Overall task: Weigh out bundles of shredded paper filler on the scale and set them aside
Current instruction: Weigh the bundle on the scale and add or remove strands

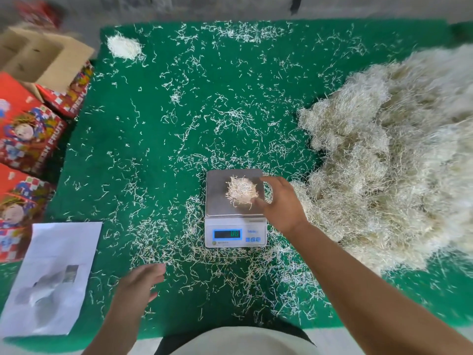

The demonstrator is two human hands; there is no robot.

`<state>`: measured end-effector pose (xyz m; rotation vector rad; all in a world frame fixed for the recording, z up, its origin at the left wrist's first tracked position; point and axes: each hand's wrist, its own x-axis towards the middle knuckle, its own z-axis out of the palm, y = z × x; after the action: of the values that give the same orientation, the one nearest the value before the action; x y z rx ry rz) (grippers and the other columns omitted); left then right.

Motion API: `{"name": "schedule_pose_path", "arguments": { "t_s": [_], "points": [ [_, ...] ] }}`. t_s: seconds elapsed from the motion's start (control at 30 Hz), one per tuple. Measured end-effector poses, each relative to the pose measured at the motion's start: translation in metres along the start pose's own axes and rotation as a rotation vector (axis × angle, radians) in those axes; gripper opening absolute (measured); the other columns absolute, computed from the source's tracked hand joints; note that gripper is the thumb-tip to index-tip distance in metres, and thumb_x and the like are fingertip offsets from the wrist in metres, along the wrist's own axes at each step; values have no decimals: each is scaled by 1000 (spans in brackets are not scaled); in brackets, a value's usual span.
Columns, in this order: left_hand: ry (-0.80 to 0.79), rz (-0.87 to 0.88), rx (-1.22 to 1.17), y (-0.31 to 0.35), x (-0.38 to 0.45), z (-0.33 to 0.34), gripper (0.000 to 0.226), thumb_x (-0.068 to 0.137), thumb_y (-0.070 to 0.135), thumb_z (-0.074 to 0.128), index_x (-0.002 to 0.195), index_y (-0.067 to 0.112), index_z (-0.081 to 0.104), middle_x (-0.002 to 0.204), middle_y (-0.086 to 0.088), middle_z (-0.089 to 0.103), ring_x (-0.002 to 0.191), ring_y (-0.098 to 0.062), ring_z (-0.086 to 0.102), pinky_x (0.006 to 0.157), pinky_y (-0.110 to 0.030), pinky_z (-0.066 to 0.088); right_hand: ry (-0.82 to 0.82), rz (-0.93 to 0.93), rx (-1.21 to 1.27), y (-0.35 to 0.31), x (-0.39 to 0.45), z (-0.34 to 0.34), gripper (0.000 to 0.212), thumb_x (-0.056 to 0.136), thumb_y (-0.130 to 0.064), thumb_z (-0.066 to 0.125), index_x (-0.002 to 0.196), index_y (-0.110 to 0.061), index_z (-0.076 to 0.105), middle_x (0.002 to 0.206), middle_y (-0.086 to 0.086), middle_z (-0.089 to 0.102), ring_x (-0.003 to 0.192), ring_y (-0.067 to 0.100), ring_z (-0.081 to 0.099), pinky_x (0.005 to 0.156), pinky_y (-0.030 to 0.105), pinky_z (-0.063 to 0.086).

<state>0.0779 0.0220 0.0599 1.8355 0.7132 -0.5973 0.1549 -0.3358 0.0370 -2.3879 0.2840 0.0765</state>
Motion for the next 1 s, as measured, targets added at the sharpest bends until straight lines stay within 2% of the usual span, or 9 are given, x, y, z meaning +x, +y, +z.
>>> {"name": "schedule_pose_path", "arguments": {
  "t_s": [0.07, 0.17, 0.3, 0.4, 0.67, 0.83, 1.0],
  "points": [
    [0, 15, 2, -2, -7, 5, 19, 100, 33, 65, 112, 21, 73, 105, 5, 78, 107, -15, 71, 96, -47, 55, 2, 11, 4, 5, -11, -4, 56, 94, -31, 78, 145, -23, 56, 140, 2, 59, 135, 22, 50, 121, 44, 41],
    [-11, 35, 15, -2, -19, 15, 15, 101, 27, 64, 109, 21, 74, 102, 8, 79, 107, -15, 71, 100, -48, 54, 17, 48, 18, 11, -28, -10, 54, 95, -37, 76, 144, -26, 57, 145, 0, 58, 136, 22, 52, 119, 39, 39],
    [-4, 78, 41, -7, -36, 22, 16, 103, 23, 60, 107, 23, 75, 105, 8, 78, 106, -12, 71, 97, -43, 56, 16, 45, 54, 17, -49, -16, 52, 96, -34, 76, 143, -26, 58, 148, -1, 59, 141, 22, 50, 122, 44, 39],
    [-8, 104, 50, -12, -49, 27, 16, 103, 23, 59, 108, 24, 75, 107, 8, 77, 106, -11, 71, 90, -38, 56, 14, 56, 61, 20, -61, -21, 52, 97, -33, 75, 145, -23, 58, 152, 1, 57, 143, 22, 48, 123, 42, 37],
    [-3, 123, 76, -25, -71, 34, 18, 104, 21, 56, 108, 24, 73, 109, 6, 75, 106, -11, 69, 87, -36, 55, 1, 41, 83, 23, -78, -27, 49, 98, -28, 74, 144, -17, 60, 148, 1, 60, 137, 20, 55, 118, 38, 43],
    [-21, 115, 80, -25, -67, 34, 20, 105, 21, 54, 110, 22, 73, 112, 5, 74, 107, -10, 69, 87, -35, 54, -5, 47, 81, 23, -77, -26, 49, 99, -30, 74, 144, -20, 59, 143, -1, 63, 131, 18, 58, 112, 35, 45],
    [-8, 79, 56, -20, -56, 33, 20, 104, 20, 55, 106, 22, 74, 110, 5, 75, 107, -11, 69, 90, -38, 55, -16, 45, 79, 19, -61, -19, 47, 98, -31, 74, 142, -24, 60, 142, -4, 63, 132, 16, 57, 114, 36, 46]
  ]
}}
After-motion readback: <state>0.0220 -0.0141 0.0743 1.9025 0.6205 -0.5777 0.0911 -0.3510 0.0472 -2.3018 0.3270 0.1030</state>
